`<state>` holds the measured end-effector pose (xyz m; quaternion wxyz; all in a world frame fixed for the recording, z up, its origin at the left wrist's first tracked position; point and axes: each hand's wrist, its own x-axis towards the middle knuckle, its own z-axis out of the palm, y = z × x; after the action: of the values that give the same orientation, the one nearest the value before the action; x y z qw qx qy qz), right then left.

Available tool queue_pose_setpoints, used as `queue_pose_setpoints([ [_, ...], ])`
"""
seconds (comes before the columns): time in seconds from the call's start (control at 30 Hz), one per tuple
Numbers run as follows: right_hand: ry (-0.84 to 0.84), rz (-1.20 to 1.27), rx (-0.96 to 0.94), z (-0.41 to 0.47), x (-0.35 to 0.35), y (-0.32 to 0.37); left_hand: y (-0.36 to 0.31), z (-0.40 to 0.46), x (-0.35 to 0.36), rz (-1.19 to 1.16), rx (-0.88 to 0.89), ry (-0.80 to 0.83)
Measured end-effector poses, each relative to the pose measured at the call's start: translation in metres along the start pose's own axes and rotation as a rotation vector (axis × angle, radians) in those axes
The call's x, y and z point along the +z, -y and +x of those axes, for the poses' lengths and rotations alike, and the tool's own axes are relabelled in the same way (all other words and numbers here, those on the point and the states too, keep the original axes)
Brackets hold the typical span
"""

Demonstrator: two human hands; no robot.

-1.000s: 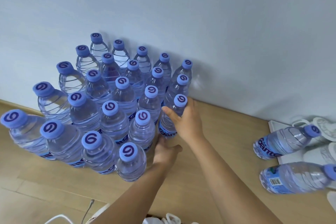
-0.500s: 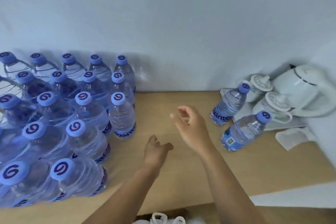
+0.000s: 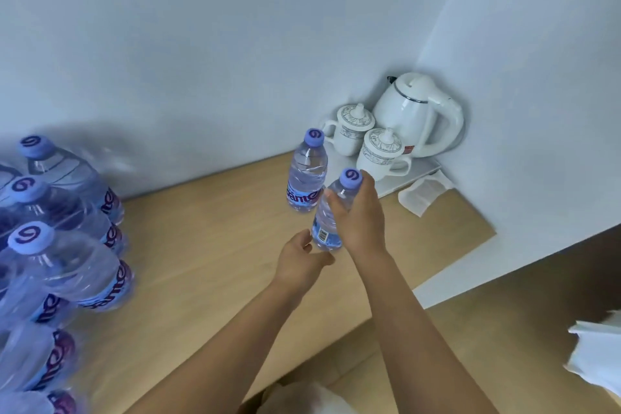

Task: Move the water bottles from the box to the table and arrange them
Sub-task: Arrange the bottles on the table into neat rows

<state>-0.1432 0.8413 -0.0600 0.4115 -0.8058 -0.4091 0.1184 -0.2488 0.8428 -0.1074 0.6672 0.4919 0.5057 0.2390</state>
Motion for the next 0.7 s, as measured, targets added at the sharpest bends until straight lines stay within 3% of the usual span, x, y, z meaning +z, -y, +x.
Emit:
queue_pose_setpoints([
  [0.23,-0.025,0.021,-0.141,-0.013,-0.009,-0.001,0.005,-0.006,-0.015,0.005,0.083,0.073],
  [0.37,0.009,0.308,-0.12,-0.025,-0.013,0.03,0.012,-0.026,-0.064,0.059,0.046,0.102],
  [0.5,0.186,0.542,-0.033,-0.031,0.004,0.072,0.014,-0.059,-0.106,-0.102,0.081,0.368],
  [0.57,0.275,0.619,-0.008,-0.036,0.016,0.092,0.017,-0.076,-0.119,-0.147,0.103,0.358],
  [0.7,0.395,0.608,-0.02,-0.048,0.04,0.118,0.022,-0.101,-0.136,-0.21,0.148,0.139],
])
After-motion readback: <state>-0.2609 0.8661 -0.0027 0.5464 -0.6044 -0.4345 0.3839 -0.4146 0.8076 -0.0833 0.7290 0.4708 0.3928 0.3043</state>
